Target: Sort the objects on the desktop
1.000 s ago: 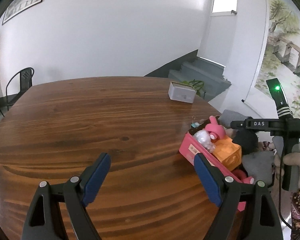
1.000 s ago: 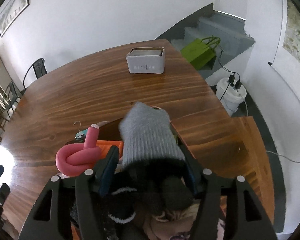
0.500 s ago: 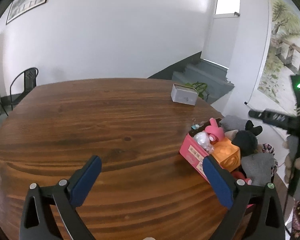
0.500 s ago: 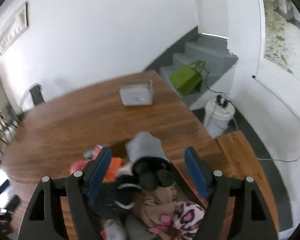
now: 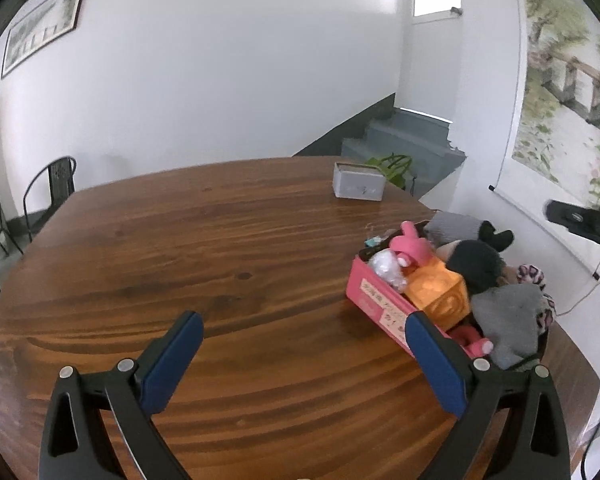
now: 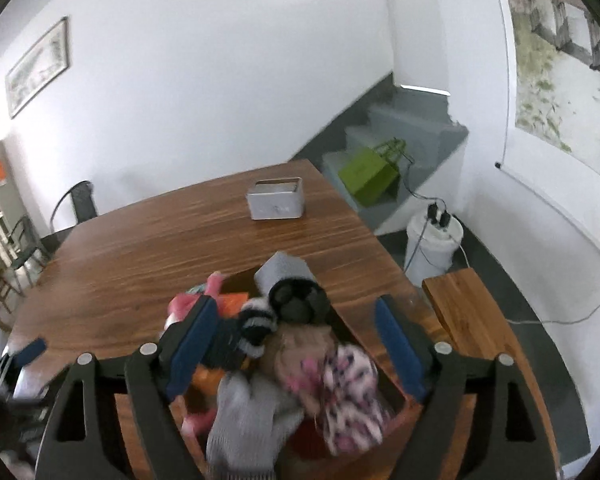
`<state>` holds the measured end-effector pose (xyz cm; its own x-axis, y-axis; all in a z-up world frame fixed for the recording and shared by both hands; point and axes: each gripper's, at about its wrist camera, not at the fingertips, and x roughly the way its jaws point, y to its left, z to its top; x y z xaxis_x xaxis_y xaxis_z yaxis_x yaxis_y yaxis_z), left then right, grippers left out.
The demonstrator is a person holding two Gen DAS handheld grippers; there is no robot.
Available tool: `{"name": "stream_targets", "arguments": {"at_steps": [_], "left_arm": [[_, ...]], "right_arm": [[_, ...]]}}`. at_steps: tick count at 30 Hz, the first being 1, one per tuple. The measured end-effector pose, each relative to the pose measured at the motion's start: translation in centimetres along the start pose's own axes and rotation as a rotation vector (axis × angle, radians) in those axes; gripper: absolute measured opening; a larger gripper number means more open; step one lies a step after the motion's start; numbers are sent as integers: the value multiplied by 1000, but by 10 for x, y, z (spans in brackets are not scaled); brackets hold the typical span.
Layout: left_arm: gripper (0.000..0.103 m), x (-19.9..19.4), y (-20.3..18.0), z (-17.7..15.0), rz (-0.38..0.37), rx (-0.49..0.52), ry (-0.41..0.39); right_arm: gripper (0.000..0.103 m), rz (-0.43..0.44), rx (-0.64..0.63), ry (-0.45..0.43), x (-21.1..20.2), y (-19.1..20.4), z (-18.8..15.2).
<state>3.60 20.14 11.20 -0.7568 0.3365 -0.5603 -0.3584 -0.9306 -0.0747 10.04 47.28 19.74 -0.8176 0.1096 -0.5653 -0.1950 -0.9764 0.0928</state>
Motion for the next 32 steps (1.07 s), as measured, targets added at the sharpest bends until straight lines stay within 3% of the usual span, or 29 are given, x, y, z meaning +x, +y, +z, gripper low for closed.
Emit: {"name": "stream_targets", "arguments": {"at_steps": [6,11,17,24,32], "left_arm": [[102,-16,-22,-4,8,7,-10],[102,-21,-35,-6,-110,-50,34],[102,-34,-72,-7,-69,26,26],[102,-29,-108,-11,-102,85,82],[102,-23,-131,-12,-100,140,91]], "right_arm": [[85,-1,37,24,-34,-19,-51],[85,14,99,68,-34,-40,-83],[85,49,99,46,-44,-46,-93],[85,53,37,21,-57,-39,-103],[85,58,71,36,-52,-52,-111]]}}
